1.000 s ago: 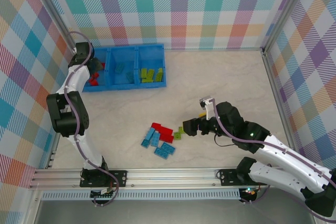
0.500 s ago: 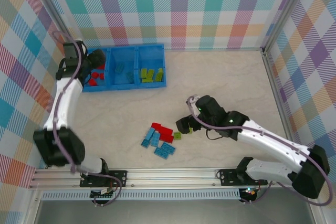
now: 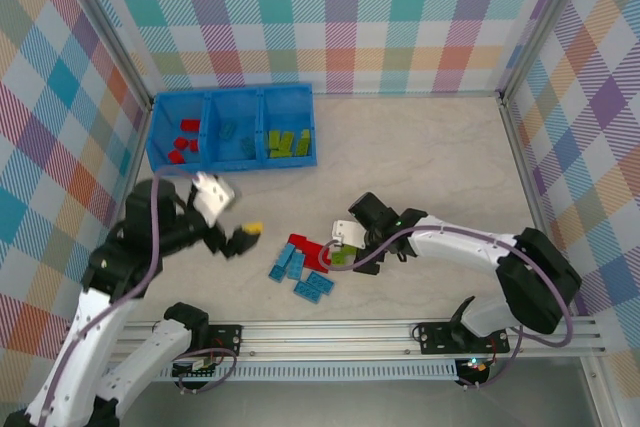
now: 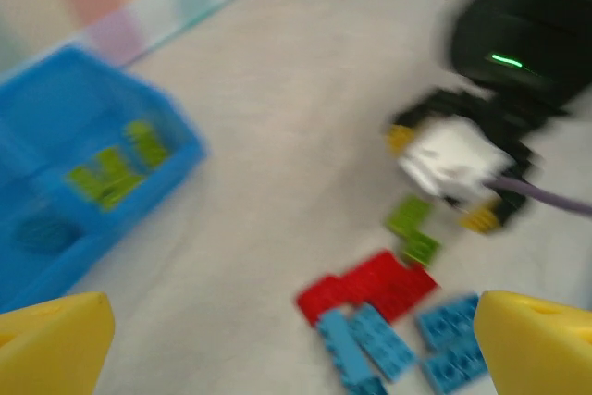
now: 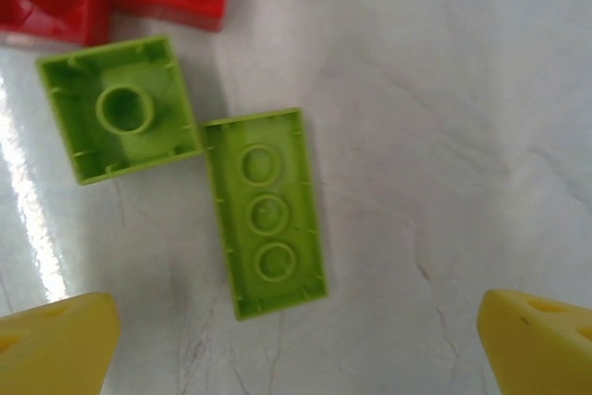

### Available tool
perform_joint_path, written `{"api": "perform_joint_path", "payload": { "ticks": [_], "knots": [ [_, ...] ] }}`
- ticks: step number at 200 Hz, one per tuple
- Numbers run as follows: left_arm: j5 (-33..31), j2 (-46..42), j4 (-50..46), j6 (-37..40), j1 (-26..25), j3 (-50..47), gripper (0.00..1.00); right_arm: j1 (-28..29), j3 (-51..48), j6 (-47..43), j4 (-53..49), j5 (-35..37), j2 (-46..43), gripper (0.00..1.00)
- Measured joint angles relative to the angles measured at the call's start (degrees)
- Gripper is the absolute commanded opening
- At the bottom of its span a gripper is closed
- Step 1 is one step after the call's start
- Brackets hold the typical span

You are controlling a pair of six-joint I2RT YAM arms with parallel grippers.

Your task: Sort the legos into containers by color

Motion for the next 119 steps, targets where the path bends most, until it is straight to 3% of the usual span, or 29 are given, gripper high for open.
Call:
{"api": "perform_joint_path", "payload": {
  "ticks": [34, 73, 96, 119],
  "knots": [
    [7.8, -8.9, -1.9, 8.0, -0.9, -6.9, 1.00, -2.6, 2.4, -4.2, -1.8, -5.5, 4.3, 0.75],
    [9.8, -10.3, -1.6, 11.5, -4.8, -10.9, 1.00, -5.9, 5.9, -6.4, -2.9, -8.9, 9.4, 0.65],
    [9.8, -10.1, -0.5, 12.0, -8.5, -14.0, 1.00, -6.8, 7.3, -7.8, -4.2, -9.5, 12.4, 0.44],
    [9.3, -8.8, 1.5, 12.9, -11.8, -16.2, 1.00, -7.0, 8.7, -9.5, -6.6, -10.3, 13.9, 0.34]
  ]
}}
